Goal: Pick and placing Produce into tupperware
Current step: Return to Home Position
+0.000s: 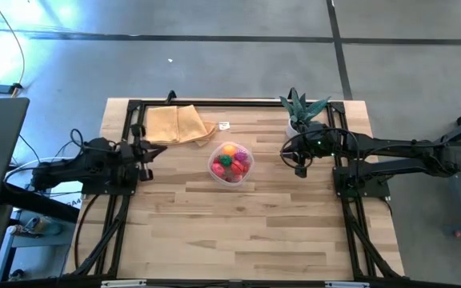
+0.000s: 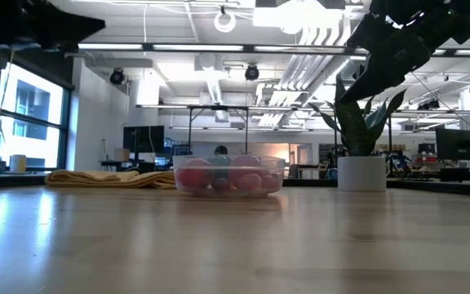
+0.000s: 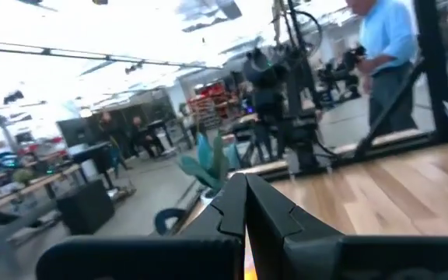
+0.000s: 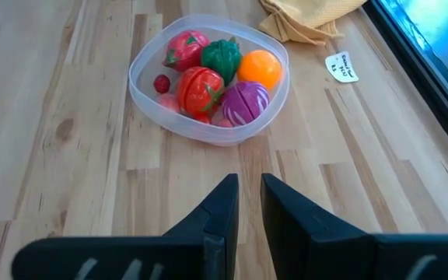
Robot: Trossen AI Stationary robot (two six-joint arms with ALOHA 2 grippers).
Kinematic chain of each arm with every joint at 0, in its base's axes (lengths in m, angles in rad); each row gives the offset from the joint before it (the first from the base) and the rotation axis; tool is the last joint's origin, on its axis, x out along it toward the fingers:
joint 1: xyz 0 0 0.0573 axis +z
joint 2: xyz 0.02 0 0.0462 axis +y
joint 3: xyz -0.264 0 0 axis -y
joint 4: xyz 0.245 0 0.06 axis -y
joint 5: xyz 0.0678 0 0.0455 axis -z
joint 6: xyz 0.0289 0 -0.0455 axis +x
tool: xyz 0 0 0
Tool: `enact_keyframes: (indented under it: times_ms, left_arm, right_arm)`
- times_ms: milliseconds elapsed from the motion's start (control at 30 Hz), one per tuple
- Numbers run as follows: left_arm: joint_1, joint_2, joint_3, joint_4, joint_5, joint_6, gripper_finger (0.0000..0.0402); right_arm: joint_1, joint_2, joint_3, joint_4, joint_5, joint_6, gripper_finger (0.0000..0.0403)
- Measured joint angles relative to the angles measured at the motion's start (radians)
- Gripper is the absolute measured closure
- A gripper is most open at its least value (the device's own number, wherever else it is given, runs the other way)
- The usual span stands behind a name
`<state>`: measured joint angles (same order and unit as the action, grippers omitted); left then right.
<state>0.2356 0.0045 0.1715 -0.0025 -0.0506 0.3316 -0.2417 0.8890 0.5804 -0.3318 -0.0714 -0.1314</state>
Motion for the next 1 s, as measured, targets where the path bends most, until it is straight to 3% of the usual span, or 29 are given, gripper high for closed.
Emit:
enact_keyframes:
  times_ms: [300,533,867,1000]
  left_arm:
    - [0.0,0.002,-0.161,0.234,0.059,-0.018,0.0401]
    - [0.0,0.002,-0.163,0.209,0.05,-0.019,0.0402]
    - [0.0,0.004,-0.163,0.01,0.041,0.21,0.0402]
    - [0.0,0.027,-0.159,0.006,0.055,0.264,0.0402]
  right_arm:
    - [0.0,0.0,0.0,0.0,0.0,0.0,0.0357]
    - [0.0,0.0,0.0,0.0,0.0,0.0,0.0357]
    - [0.0,0.0,0.0,0.0,0.0,0.0,0.0357]
    - [0.0,0.0,0.0,0.0,0.0,0.0,0.0357]
